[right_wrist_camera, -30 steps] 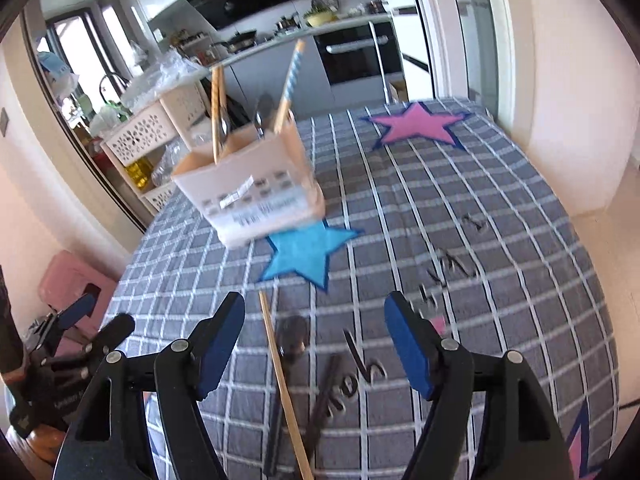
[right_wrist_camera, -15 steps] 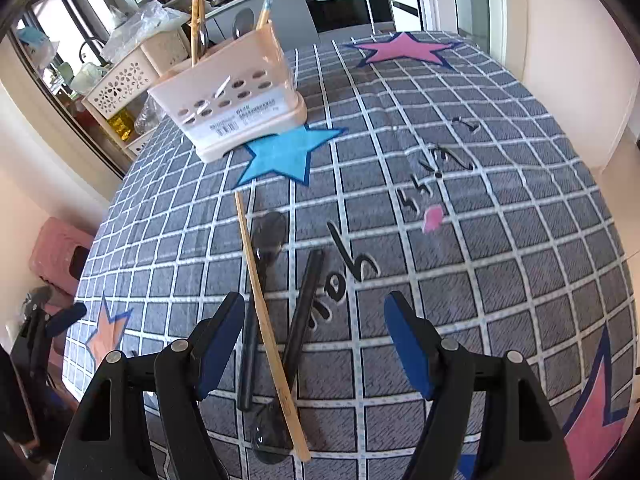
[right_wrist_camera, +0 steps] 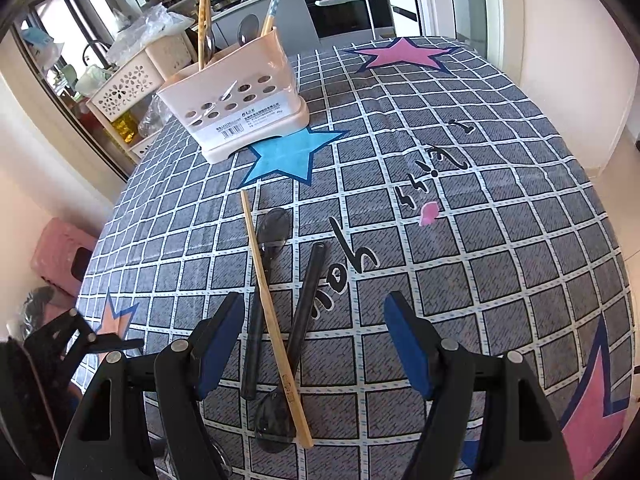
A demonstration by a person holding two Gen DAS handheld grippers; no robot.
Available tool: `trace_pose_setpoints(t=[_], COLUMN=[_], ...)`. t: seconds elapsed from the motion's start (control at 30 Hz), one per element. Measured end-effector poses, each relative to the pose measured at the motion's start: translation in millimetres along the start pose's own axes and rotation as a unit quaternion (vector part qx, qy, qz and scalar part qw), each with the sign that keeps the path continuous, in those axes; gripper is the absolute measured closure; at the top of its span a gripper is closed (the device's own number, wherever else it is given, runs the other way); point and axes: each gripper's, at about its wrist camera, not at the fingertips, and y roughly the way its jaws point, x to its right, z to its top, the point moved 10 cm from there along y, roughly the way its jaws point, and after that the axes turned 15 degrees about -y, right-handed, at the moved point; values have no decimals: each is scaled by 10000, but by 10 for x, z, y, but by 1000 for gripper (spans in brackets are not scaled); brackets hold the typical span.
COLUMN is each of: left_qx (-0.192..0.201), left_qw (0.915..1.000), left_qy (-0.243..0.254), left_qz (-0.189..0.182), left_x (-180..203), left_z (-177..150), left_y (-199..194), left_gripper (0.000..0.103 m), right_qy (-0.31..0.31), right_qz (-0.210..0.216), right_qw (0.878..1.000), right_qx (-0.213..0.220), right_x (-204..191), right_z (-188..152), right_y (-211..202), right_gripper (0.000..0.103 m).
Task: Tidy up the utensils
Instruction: 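Grasp a dark knife with left tool while right tool grasps a black spoon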
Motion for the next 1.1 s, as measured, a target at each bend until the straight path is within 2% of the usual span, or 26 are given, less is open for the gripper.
trace_pose_setpoints(t=[0.1, 0.27, 0.4, 0.47, 0.53, 0.6, 0.73, 0.83, 0.93, 1.03, 1.1], left_qx=[-1, 74, 28, 23, 105, 325, 537, 385, 124, 72, -5], left_qw=[9995, 9939, 9812, 9777, 9786, 9826, 9914, 9960, 9983, 9982, 9975], left_qy=[-301, -1068, -1891, -2051, -1977, -1753, -1081, -688, -494, -598, -699], left_qz=[12, 265, 386, 454, 569, 515, 499, 411, 274, 82, -25], left_x=[-96, -388, -637, -714, -737, -667, -491, -389, -348, -359, -379], left_z=[34, 56, 53, 62, 104, 178, 323, 367, 360, 408, 433], left_y=[12, 47, 94, 121, 117, 32, -44, 29, 171, 211, 243], left_gripper=[13, 14, 14, 14, 14, 14, 14, 14, 14, 14, 14], right_qy=[51, 89, 5, -13, -65, -208, -411, -452, -560, -825, -819], right_qz=[-1, -24, -176, -82, 79, 143, 333, 606, 780, 691, 580], right_qw=[10000, 9999, 9989, 9977, 9966, 9955, 9924, 9888, 9847, 9813, 9823], right_qx=[-9, -144, -425, -675, -823, -913, -1108, -1290, -1457, -1597, -1585], right_x=[27, 44, 39, -7, -78, -148, -245, -327, -411, -482, -451], right_z=[3, 33, 68, 91, 124, 164, 213, 244, 260, 264, 271], right_y=[-2, 49, 169, 285, 362, 402, 459, 548, 638, 709, 705], right_gripper=[28, 28, 28, 28, 31, 34, 45, 59, 63, 69, 69])
